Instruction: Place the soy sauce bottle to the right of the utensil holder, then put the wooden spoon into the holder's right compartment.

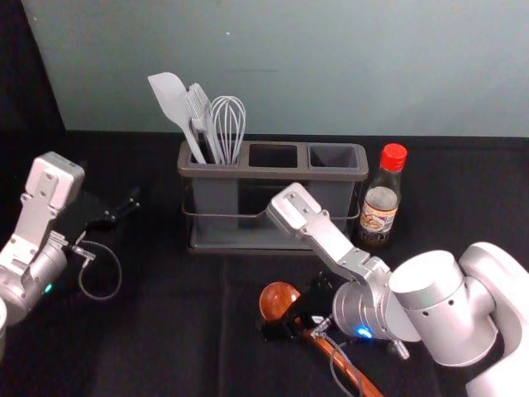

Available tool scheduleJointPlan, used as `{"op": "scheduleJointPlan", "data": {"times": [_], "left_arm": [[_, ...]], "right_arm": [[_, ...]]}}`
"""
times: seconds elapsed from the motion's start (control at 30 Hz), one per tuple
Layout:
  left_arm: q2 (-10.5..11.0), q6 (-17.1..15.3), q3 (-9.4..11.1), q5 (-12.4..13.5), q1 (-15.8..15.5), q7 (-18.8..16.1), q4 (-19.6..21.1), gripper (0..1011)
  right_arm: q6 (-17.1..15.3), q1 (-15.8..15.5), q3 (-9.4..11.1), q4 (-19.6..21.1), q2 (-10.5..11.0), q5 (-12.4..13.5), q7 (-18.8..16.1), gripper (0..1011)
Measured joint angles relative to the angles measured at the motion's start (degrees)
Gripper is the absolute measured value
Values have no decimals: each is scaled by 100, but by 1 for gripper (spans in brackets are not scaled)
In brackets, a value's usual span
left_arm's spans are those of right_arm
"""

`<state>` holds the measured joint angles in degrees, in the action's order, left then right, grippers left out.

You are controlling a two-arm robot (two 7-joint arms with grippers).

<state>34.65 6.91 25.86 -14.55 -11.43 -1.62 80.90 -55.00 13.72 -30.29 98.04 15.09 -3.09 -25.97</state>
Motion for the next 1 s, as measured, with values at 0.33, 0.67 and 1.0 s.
{"op": "scheduleJointPlan", "data": {"times": [0.33, 0.67, 1.0], "left_arm": [[0, 0, 0, 0, 0, 0, 0, 1005], [0, 0, 0, 0, 0, 0, 0, 1005], [0, 0, 0, 1, 0, 0, 0, 1005]], "right_arm": [[25, -31, 61, -16, -78, -108, -61, 838], [-7, -119, 148, 147, -54, -207, -151, 838], [-90, -322, 330, 629, 229, -264, -398, 838]]}}
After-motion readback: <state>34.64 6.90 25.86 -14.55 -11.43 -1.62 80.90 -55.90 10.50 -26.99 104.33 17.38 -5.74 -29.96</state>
